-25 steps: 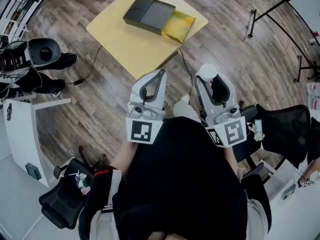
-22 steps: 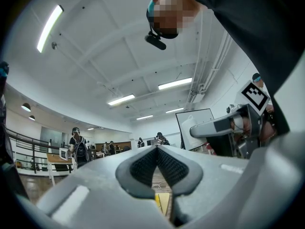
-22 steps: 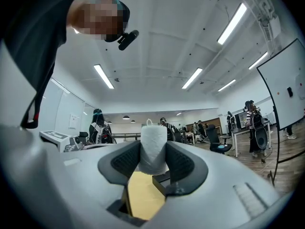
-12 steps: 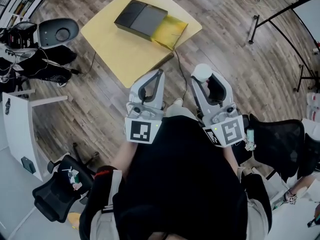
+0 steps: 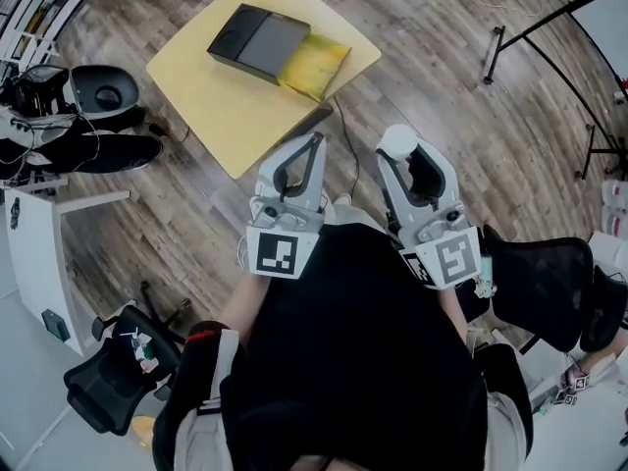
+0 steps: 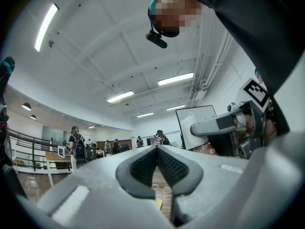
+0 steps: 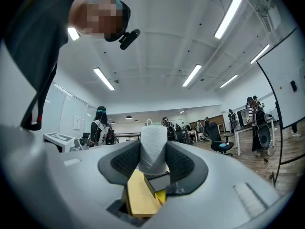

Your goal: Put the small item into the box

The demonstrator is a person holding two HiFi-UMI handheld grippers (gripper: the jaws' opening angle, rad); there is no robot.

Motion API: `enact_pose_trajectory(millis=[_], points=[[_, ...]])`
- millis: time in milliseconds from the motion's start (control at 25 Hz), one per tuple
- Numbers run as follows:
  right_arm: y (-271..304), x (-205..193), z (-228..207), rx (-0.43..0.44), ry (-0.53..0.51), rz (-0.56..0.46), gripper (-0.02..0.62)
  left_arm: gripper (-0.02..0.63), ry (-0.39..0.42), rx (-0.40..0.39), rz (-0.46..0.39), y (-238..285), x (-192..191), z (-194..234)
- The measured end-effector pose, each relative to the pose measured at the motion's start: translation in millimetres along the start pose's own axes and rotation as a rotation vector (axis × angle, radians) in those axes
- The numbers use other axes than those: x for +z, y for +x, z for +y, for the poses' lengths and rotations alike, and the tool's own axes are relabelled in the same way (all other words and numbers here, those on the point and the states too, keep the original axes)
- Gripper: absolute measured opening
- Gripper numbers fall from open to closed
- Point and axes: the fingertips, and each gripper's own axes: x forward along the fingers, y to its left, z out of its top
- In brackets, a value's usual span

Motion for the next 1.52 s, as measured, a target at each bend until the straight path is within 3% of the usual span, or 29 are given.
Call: enact_pose_trajectory(millis=[440, 760, 1520], points=[[-6, -2, -50, -0.118, 0.009, -0.013, 0.169, 0.002, 0.004, -0.112, 0.017, 43, -13, -19], [20, -3, -94, -0.15, 0.028, 0.004, 0.169, 0.002, -0.028, -0.115, 0.012, 93, -25, -4], [131, -2, -175, -0.122, 0.012, 0.023, 0.17, 0.002, -0.026, -0.142, -0.034, 223, -46, 60]])
